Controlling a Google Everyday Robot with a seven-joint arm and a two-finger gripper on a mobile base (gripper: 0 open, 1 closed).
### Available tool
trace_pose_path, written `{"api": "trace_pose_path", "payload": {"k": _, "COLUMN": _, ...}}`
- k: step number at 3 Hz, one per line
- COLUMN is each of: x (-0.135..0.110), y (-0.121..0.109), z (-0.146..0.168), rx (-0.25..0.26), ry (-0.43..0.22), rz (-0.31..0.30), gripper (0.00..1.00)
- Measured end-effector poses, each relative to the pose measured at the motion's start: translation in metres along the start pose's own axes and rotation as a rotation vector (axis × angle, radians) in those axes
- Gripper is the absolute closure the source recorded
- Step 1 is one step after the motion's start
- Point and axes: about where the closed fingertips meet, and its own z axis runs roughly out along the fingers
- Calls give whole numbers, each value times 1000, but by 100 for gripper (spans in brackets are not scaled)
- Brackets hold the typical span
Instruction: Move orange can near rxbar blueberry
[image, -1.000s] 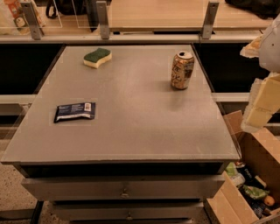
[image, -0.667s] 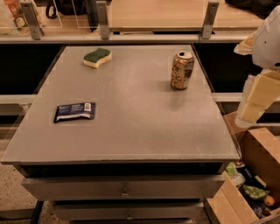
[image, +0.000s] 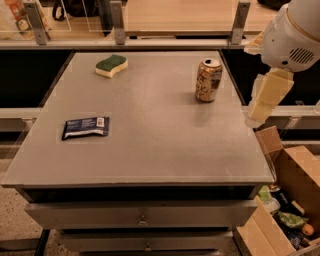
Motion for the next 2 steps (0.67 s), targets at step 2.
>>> {"api": "trace_pose_path", "payload": {"k": 2, "x": -20, "y": -55, "z": 38, "rx": 19, "ry": -61, "rz": -35, "gripper": 0}}
